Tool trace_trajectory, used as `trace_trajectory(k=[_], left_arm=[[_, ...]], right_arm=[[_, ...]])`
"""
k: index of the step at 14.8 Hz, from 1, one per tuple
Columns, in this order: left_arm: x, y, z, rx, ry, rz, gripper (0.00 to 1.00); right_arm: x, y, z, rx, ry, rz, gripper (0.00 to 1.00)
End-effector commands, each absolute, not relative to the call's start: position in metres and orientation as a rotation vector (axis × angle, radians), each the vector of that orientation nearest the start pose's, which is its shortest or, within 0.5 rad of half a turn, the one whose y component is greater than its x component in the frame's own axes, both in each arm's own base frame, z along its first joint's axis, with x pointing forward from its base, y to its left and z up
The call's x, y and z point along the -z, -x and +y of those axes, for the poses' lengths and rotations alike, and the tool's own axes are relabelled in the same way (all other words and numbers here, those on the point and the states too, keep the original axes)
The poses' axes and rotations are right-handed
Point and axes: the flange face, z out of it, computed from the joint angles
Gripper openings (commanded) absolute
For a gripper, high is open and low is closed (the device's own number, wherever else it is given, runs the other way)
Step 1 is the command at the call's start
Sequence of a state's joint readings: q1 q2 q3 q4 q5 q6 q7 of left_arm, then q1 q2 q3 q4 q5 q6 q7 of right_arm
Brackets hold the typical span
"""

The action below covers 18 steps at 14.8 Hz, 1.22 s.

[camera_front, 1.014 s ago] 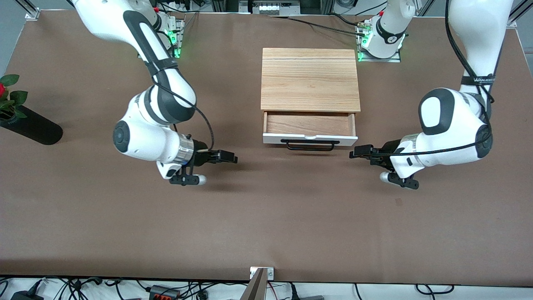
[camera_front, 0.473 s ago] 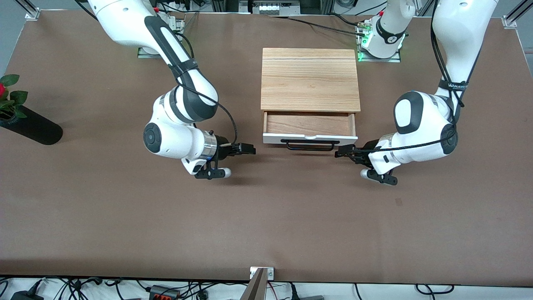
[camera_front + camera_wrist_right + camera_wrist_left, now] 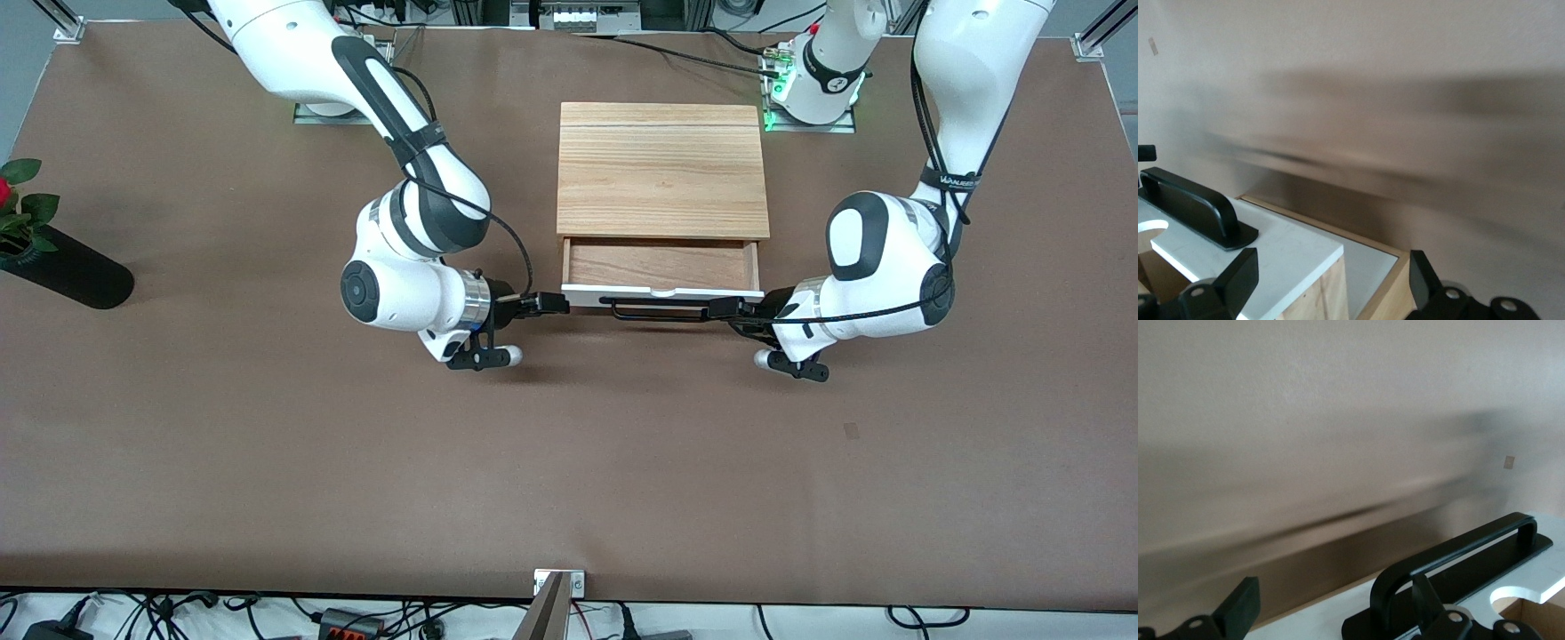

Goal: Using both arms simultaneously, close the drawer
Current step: 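Place both grippers against the white drawer front beside the handle, then push the drawer into the cabinet with both grippers together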

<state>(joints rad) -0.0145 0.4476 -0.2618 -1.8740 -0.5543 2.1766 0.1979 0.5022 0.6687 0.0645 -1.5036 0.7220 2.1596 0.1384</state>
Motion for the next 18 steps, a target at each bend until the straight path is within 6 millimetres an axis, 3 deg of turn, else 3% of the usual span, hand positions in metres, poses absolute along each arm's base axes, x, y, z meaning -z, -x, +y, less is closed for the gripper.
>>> trace_trajectory(k=[1,9,15,18], left_arm=[[-0.284,-0.581,-0.180,0.218,-2.574,-0.129,1.00],[-0.270,-0.551,-0.182,0.337,-2.568,-0.140,1.00],[-0.273,-0.538,-0.186,0.458,-2.528,-0.174,1.00],[-0.271,-0.530,-0.188,0.530,-2.504,-0.192,1.00]], right_arm=[[-0.282,-0.593,0.409,-0.322,2.510,-0.019,1.00],[-0.268,-0.571,0.421,-0.491,2.494,-0.083,1.00],[-0.265,-0.536,0.437,-0.744,2.425,-0.167,1.00],[-0.264,-0.530,0.439,-0.795,2.406,-0.179,1.00]])
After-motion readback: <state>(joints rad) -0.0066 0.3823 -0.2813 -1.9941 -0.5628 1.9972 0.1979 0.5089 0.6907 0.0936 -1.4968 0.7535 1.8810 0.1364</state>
